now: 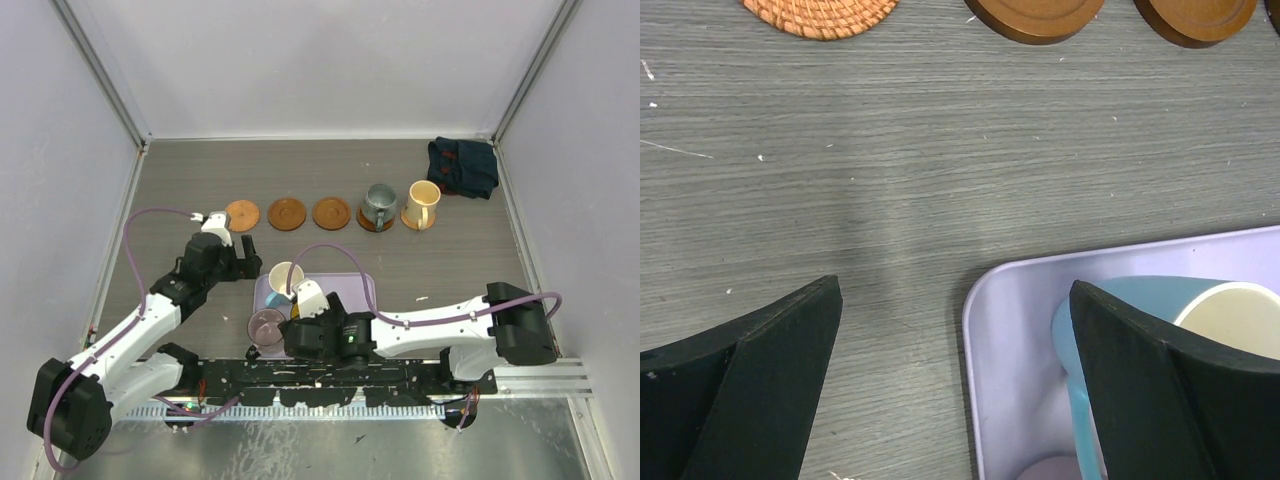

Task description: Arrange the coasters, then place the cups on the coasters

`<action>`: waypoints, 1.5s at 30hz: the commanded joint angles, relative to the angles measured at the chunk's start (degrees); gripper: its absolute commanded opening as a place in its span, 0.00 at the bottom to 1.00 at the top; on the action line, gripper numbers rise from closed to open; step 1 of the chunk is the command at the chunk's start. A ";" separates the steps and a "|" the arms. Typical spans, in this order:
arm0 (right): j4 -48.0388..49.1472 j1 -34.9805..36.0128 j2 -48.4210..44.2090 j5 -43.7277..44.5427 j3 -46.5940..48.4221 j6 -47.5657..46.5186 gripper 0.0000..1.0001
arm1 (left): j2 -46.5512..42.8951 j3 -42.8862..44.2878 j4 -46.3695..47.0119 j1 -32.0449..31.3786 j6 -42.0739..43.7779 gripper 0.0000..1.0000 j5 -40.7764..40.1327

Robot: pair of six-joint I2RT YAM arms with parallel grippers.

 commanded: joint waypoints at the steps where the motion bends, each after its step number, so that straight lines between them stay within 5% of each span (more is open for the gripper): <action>1: -5.43 0.52 1.79 3.07 2.00 5.08 1.00 | -0.80 0.00 1.79 -0.21 -0.72 0.98 0.59; 14: -14.72 0.62 -4.09 7.09 -1.64 13.60 0.97 | 0.46 -0.66 3.35 -0.22 -1.59 0.98 1.12; 27: -5.61 0.62 -4.42 2.25 -3.18 6.50 0.72 | 0.22 -1.22 3.58 -0.25 -1.89 0.98 1.04; 45: -1.87 -0.01 0.19 1.42 -4.84 5.96 0.50 | 1.62 -1.32 4.39 -0.21 -1.78 0.98 0.64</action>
